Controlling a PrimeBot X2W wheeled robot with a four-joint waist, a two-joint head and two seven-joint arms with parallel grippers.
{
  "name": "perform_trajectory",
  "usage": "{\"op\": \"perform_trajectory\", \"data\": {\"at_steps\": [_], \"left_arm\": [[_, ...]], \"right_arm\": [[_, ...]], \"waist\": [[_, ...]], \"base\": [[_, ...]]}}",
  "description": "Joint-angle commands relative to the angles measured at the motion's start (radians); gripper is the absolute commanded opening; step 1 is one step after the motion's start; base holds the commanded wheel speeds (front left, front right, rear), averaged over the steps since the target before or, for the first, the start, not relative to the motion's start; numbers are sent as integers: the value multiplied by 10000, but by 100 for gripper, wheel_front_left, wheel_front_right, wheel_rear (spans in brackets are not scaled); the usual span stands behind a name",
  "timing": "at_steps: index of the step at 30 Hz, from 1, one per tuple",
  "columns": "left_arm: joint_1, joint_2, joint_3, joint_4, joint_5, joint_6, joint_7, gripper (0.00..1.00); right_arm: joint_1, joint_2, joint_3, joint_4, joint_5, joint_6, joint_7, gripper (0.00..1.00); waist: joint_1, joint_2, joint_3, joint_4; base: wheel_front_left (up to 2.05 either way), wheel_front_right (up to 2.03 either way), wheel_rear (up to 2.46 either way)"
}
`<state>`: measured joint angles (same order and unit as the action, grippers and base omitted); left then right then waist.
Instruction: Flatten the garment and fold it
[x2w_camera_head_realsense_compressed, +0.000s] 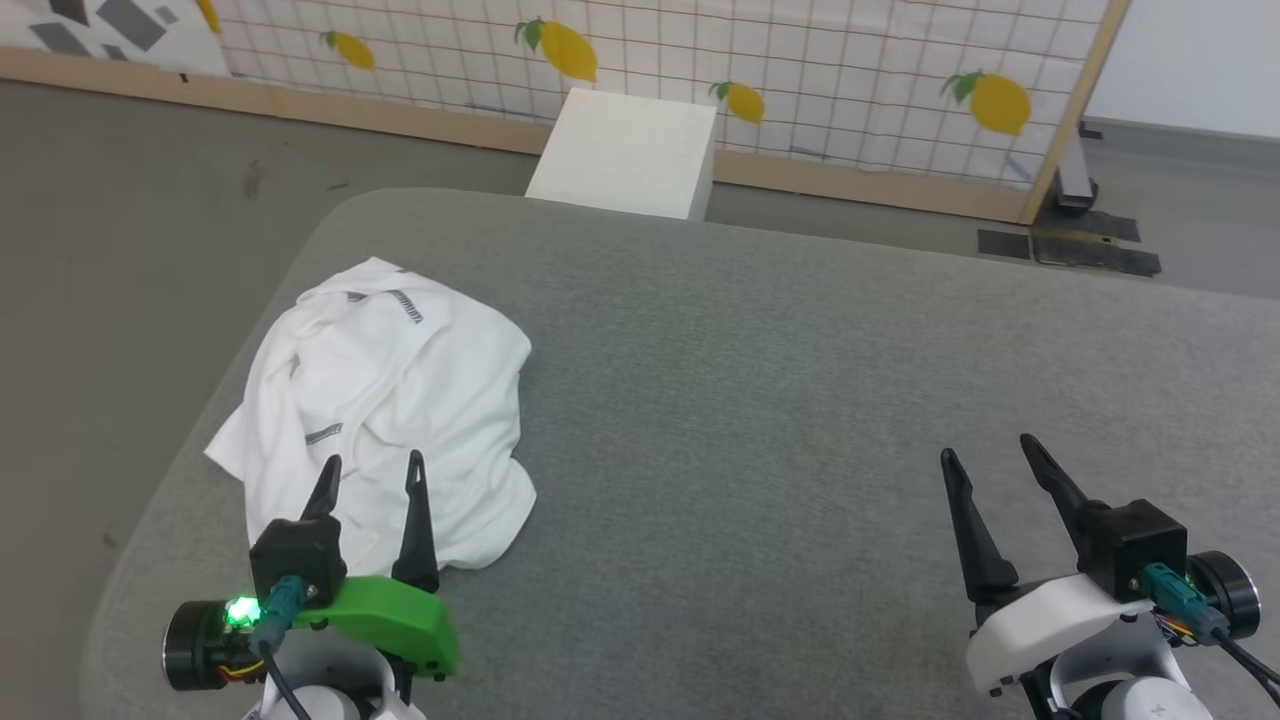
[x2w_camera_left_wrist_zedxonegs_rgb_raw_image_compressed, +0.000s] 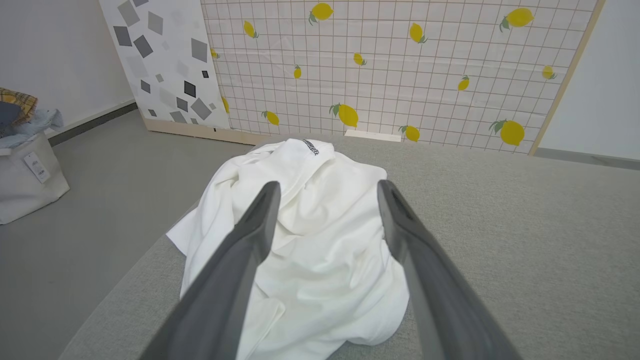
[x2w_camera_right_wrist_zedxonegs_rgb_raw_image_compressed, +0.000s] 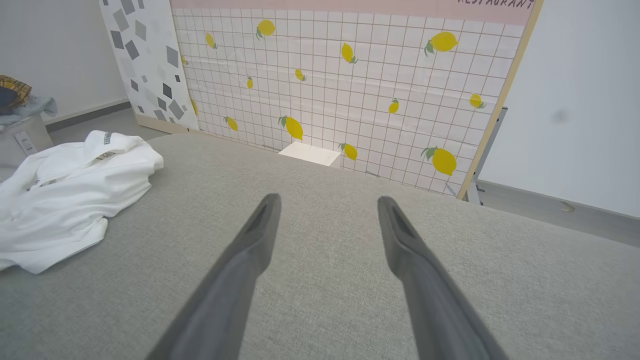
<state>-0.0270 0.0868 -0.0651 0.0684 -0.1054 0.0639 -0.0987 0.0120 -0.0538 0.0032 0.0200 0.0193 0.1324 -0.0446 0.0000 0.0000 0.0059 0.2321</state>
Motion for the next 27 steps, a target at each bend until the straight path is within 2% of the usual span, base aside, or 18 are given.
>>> {"op": "perform_trajectory", "data": {"at_steps": [1, 27], "left_arm": [[-125, 91, -19, 49, -119, 100, -99, 100], [222, 486, -185, -63, -803, 705, -521, 100]], "right_arm": [[-204, 14, 28, 37, 93, -7, -91, 100], [-354, 22, 225, 94, 207, -11, -302, 100]], "waist": [[0, 0, 12, 191], [0, 0, 53, 1442]], "base": [[0, 0, 0], [0, 0, 0]]}}
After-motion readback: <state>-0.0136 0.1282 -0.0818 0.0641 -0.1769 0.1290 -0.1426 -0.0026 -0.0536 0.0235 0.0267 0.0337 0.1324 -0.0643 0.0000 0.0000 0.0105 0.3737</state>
